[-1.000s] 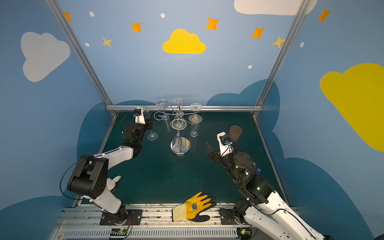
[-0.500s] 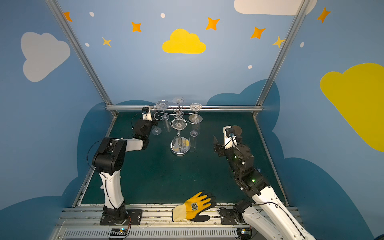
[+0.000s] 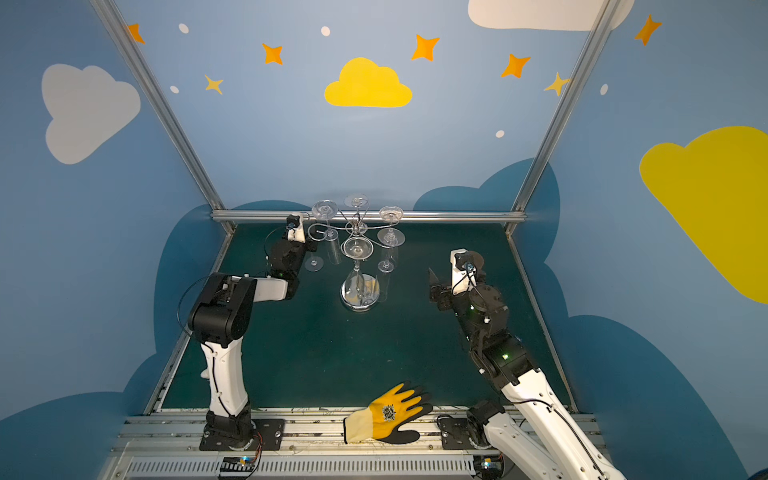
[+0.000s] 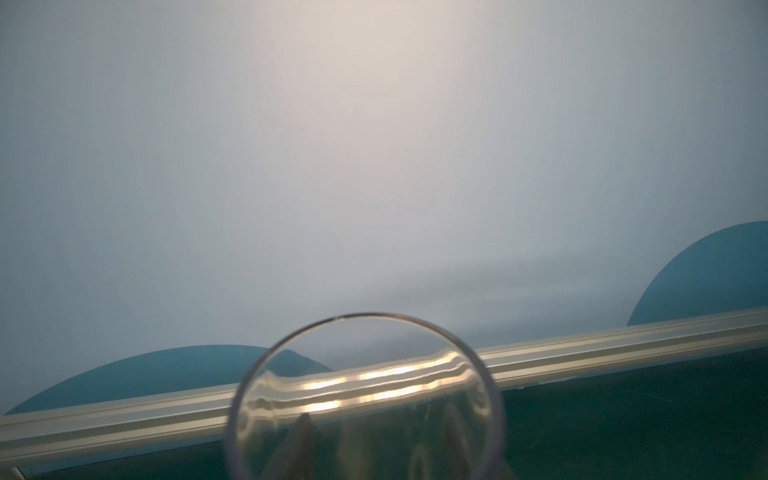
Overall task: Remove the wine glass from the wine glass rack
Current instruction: 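Move the left gripper up to the rack toward a hanging glass stem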
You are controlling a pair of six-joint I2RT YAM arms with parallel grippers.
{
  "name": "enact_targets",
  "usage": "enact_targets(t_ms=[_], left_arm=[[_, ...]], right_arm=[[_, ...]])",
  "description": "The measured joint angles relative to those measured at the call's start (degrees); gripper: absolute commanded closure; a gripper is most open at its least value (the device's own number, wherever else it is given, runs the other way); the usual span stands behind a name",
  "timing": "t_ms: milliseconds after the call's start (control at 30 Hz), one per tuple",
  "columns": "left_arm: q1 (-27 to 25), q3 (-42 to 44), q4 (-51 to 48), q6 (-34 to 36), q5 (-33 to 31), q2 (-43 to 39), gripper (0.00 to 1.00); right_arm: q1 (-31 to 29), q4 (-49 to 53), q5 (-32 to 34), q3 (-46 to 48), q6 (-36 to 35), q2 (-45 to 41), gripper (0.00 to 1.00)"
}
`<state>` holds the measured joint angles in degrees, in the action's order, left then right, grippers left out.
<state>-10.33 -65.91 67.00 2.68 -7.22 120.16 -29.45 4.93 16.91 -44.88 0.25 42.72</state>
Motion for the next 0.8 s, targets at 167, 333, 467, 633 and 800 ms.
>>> enact_targets(t_ms=[167, 333, 467, 633, 800], left_arm=[[0.0, 0.0, 0.2, 0.1, 0.0, 0.0, 0.32], [0.0, 0.3, 0.6, 0.2, 0.0, 0.0, 0.21], [0.0, 2.3, 0.8, 0.1, -0.1, -0.7, 0.13], [0.0, 6.5, 0.3, 0.0, -0.6, -4.6, 0.11], [0.0, 12.2, 0.0, -0.9, -2.5, -13.5, 0.10]], right_arm=[[0.3, 0.0, -0.3, 0.0, 0.6, -0.4, 0.12], [0.5, 0.0, -0.7, 0.0, 1.0, -0.5, 0.12], [0.6, 0.1, -1.1, 0.0, 1.0, -0.5, 0.12], [0.8, 1.4, -2.1, -0.5, 1.4, -0.5, 0.12], [0.9, 4.6, -3.6, -3.9, 3.5, -0.5, 0.12]])
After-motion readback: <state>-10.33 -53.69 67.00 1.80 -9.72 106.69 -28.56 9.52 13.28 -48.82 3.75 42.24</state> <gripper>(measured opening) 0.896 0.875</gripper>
